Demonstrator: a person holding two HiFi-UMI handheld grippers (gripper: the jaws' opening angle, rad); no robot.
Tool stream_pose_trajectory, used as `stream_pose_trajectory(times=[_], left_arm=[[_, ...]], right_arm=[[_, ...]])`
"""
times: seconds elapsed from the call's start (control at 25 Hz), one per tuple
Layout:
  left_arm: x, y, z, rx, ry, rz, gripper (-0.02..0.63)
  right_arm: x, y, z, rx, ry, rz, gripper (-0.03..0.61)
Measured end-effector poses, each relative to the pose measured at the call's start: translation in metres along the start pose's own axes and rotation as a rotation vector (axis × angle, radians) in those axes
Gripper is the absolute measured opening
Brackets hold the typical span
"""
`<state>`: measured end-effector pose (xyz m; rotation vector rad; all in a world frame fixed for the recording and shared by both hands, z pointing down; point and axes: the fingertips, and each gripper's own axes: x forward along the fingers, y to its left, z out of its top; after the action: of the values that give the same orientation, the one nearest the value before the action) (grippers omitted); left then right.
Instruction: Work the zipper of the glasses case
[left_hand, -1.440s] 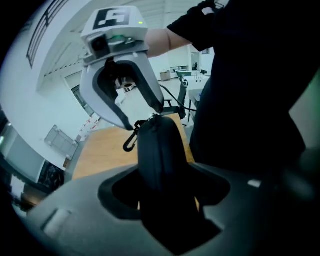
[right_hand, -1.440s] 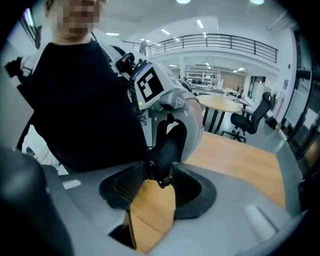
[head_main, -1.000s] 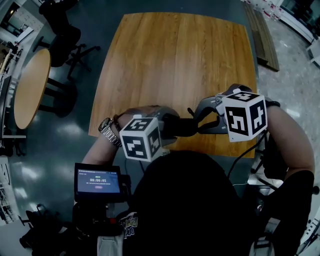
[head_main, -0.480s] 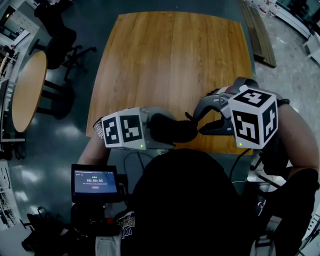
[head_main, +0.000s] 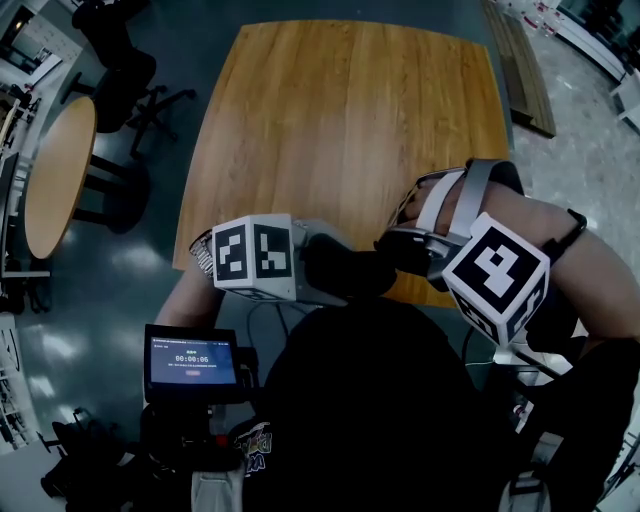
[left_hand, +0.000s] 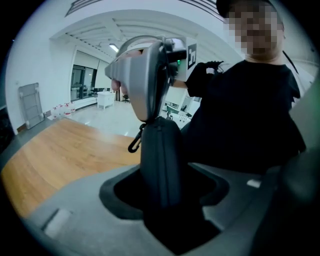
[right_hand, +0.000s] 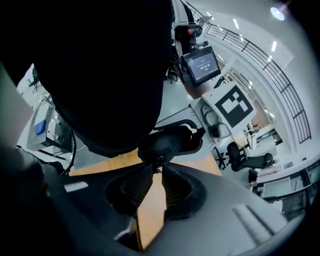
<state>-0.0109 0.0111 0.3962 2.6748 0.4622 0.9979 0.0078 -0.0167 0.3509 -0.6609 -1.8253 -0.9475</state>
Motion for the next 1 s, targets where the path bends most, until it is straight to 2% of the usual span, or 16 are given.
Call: stream_pose_trajectory(times=[0.12,0.36,0.48,0.56,0.8,1.0], left_arm=[[0.001,-0.004,0.001,-0.017,0.0,-0.034,0.262],[0.005,-0.015,0.003,-0.045,-0.018,-0.106,0.262],[0.002,-0.018,0.007,-0.089,-0.064,-0.161,0.262],[-0.003,-0.021,0.013,-0.136,-0.142,-0.219,0.262],[-0.032,-0.031,0.039,-0.289,-0.46,-0.431,0.259],[-0.057,-0.011,0.039,-0.404,-0.693,-0.468,0.258]], right_arm=[[-0.003,-0.004,0.004,-0.018,0.005,0.0,0.032],[-0.004,-0.001,0.013,-0.023,-0.02,0.026,0.018],[-0.006,-0.007,0.011,-0.04,-0.009,-0.025,0.012],[-0.01,-0.018,0.008,-0.063,-0.001,-0.11,0.008],[-0.03,-0.039,0.001,-0.122,0.058,-0.337,0.005],[-0.04,-0.04,-0.007,-0.104,0.09,-0.423,0.003]])
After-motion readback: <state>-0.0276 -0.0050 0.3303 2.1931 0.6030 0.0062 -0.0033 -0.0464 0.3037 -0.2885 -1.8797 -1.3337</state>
